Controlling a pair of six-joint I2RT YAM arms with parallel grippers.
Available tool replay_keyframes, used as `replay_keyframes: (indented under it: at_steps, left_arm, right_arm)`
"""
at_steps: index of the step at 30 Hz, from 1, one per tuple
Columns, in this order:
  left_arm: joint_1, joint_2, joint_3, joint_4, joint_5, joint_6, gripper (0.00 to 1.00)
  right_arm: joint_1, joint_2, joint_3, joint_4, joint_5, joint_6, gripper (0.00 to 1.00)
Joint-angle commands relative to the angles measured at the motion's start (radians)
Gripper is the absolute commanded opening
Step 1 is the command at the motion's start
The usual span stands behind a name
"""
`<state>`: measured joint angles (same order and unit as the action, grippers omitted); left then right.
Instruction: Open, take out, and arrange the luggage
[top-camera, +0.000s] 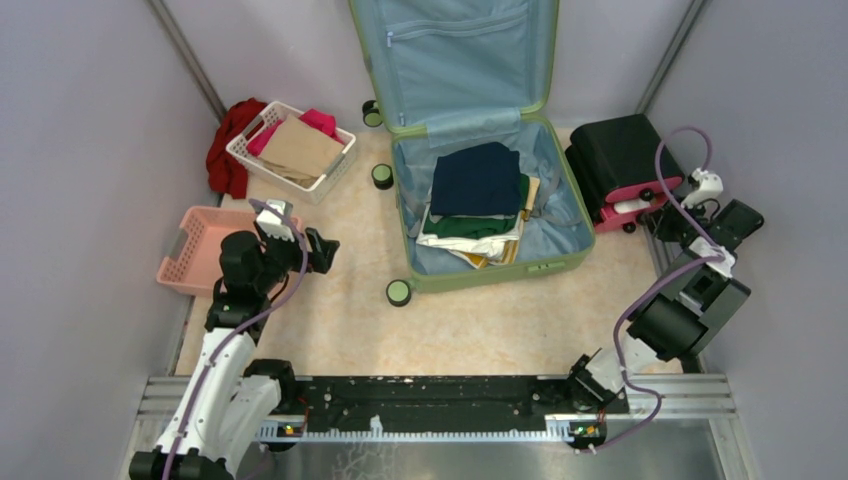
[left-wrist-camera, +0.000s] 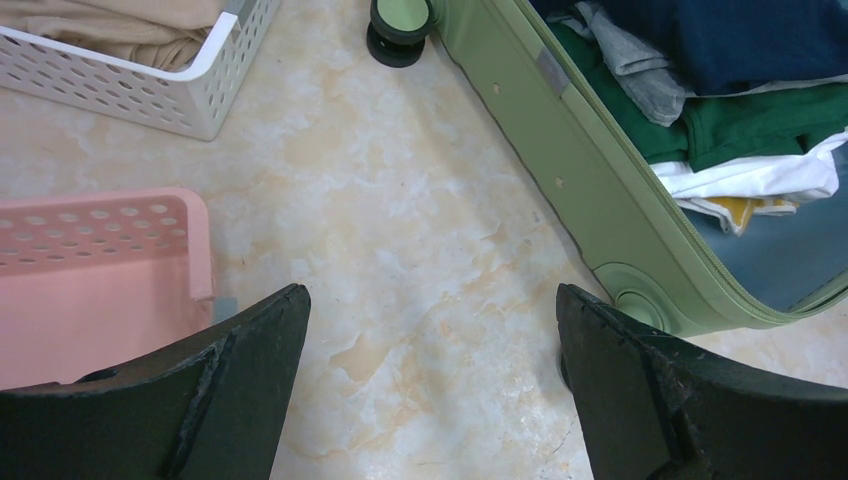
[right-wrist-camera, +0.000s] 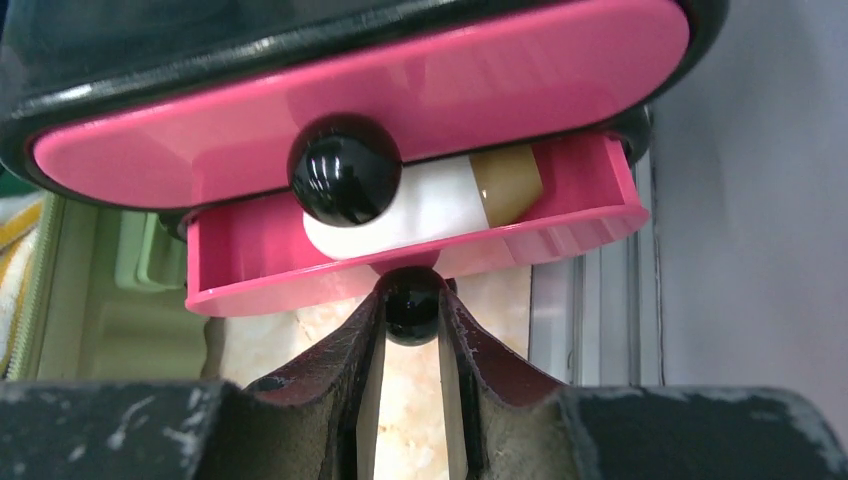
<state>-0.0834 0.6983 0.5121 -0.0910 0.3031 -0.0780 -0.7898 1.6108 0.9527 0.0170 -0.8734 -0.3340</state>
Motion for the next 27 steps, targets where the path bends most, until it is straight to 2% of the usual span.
replay_keyframes:
  at_steps: [1, 27]
  left_arm:
    - [-0.004, -0.018, 0.031, 0.010, 0.006, 0.014, 0.99]
    - [-0.004, -0.028, 0.031, 0.008, 0.001, 0.019, 0.99]
  right_arm:
    - [0.032, 0.025, 0.062, 0.116, 0.012, 0.051, 0.25]
    - [0.098, 0.144, 0.081, 0.335, 0.036, 0.381, 0.26]
